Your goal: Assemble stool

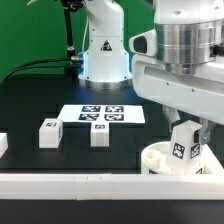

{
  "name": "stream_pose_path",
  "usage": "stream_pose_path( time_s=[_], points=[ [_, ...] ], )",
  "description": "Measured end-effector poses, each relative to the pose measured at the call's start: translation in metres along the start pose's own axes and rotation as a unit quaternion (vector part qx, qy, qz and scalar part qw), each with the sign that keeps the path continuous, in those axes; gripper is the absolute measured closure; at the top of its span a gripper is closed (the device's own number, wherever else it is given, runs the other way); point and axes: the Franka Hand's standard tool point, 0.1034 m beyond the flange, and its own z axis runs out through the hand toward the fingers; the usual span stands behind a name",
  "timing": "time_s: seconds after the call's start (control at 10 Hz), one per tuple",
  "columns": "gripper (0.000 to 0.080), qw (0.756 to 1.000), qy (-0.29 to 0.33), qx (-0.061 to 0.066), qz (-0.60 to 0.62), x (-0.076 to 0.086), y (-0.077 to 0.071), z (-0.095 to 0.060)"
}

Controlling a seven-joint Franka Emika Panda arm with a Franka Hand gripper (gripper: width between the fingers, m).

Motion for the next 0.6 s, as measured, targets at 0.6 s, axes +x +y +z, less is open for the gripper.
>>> stream_pose_path(
  time_s=[0.6],
  points=[
    [0.0459, 0.965, -0.010, 0.006, 0.260, -0.015, -0.008, -0.001]
  ],
)
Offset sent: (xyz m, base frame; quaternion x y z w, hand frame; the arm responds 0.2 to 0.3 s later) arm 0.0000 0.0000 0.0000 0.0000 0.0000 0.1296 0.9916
